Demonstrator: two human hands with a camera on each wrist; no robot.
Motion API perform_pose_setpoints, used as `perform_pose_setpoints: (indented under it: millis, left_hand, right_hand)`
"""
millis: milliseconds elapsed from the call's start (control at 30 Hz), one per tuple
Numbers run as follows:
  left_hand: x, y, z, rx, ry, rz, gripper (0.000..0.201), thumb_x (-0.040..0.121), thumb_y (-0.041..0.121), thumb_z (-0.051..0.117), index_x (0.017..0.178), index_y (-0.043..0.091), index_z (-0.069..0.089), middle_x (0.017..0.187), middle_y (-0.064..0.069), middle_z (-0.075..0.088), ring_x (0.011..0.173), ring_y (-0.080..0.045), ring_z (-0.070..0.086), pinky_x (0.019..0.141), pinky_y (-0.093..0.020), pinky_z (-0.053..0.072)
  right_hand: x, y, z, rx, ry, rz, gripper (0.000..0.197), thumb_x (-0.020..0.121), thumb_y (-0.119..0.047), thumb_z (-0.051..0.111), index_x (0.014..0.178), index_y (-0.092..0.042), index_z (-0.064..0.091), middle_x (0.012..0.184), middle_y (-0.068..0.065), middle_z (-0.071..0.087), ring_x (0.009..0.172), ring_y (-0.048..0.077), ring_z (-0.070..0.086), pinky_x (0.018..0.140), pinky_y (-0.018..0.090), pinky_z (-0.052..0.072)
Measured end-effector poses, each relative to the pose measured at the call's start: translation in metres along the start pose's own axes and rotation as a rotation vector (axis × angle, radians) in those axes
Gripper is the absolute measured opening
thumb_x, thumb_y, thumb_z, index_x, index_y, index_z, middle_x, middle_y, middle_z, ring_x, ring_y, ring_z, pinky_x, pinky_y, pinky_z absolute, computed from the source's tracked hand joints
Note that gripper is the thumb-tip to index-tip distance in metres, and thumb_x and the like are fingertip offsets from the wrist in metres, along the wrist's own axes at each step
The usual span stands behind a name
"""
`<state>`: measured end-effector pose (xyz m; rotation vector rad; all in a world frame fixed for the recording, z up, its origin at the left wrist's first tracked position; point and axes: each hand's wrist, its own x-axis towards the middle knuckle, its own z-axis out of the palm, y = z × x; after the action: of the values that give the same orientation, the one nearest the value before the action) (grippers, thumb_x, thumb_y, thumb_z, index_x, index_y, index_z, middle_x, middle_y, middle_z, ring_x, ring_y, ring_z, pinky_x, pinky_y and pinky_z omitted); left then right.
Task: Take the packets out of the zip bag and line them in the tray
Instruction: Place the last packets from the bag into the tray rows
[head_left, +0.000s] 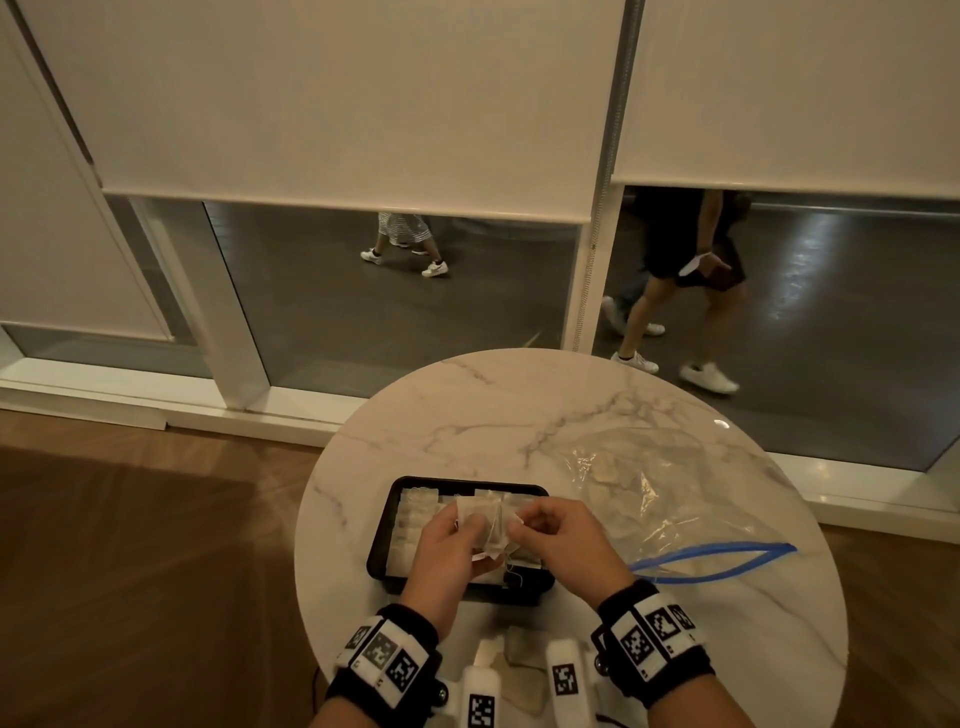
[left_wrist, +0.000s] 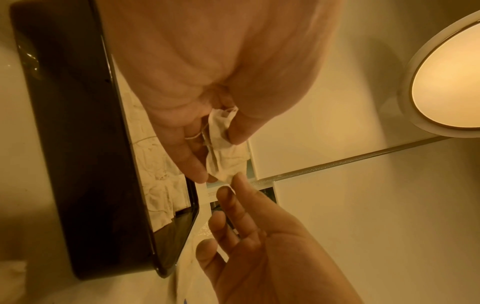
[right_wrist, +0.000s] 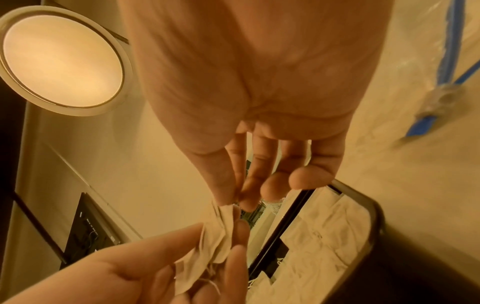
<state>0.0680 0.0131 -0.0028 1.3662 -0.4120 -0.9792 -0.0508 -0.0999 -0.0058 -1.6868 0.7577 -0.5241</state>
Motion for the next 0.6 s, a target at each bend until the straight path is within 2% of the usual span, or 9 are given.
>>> perform_pose_setpoints:
  millis: [100,333,400,500,600]
  left_hand:
    - [-0.0017,0.0018,0.0010,-0.001,0.001,0.006,0.023,0.105,0.014,0.049,0.116,0.013,0.069,0.109,-0.008,0.076,0.106,-0.029,0.071,0.085,-0.038,0.060]
    - [-0.0022,0.0019,0.0014,-0.017,0.033,0.019,0.022,0.105,0.011,0.049,0.115,0.012,0.069,0.106,-0.007,0.077,0.099,-0.024,0.074,0.087,-0.041,0.061]
    - [-0.0026,0.0017,0.0020,0.007,0.031,0.024,0.022,0.105,0.012,0.049,0.115,0.013,0.069,0.107,-0.007,0.077,0.098,-0.023,0.074,0.088,-0.041,0.061]
    - [-0.0035,0.0024,0.0036,0.037,0.011,0.029,0.022,0.105,0.013,0.050,0.115,0.014,0.069,0.109,-0.007,0.076,0.101,-0.024,0.073,0.088,-0.041,0.061]
    - [-0.0038,0.0026,0.0036,0.034,0.015,0.026,0.021,0.105,0.013,0.051,0.116,0.012,0.069,0.109,-0.007,0.076,0.101,-0.024,0.073,0.088,-0.042,0.061]
  right_hand:
    - [0.0006,0.0002,-0.0008,0.023,0.040,0.000,0.012,0.088,-0.012,0.073,0.080,-0.020,0.073,0.071,0.000,0.074,0.062,0.008,0.066,0.055,0.018,0.047]
    - [-0.0002,-0.0014,-0.0056,0.037,0.066,0.002,0.009,0.089,-0.012,0.072,0.081,-0.018,0.073,0.073,0.000,0.075,0.065,0.008,0.068,0.059,0.019,0.049]
    - [-0.0013,-0.0028,-0.0058,0.041,0.064,0.000,0.005,0.089,-0.015,0.072,0.088,-0.019,0.074,0.076,0.000,0.075,0.067,0.008,0.069,0.062,0.020,0.051]
    - [-0.0016,-0.0041,-0.0047,0.036,0.045,-0.009,0.012,0.091,-0.019,0.071,0.102,-0.021,0.074,0.080,0.002,0.075,0.068,0.008,0.069,0.062,0.018,0.052]
    - [-0.0002,-0.0035,-0.0035,0.022,0.065,-0.028,0.009,0.092,-0.017,0.070,0.099,-0.020,0.075,0.083,0.004,0.075,0.072,0.011,0.069,0.063,0.020,0.053]
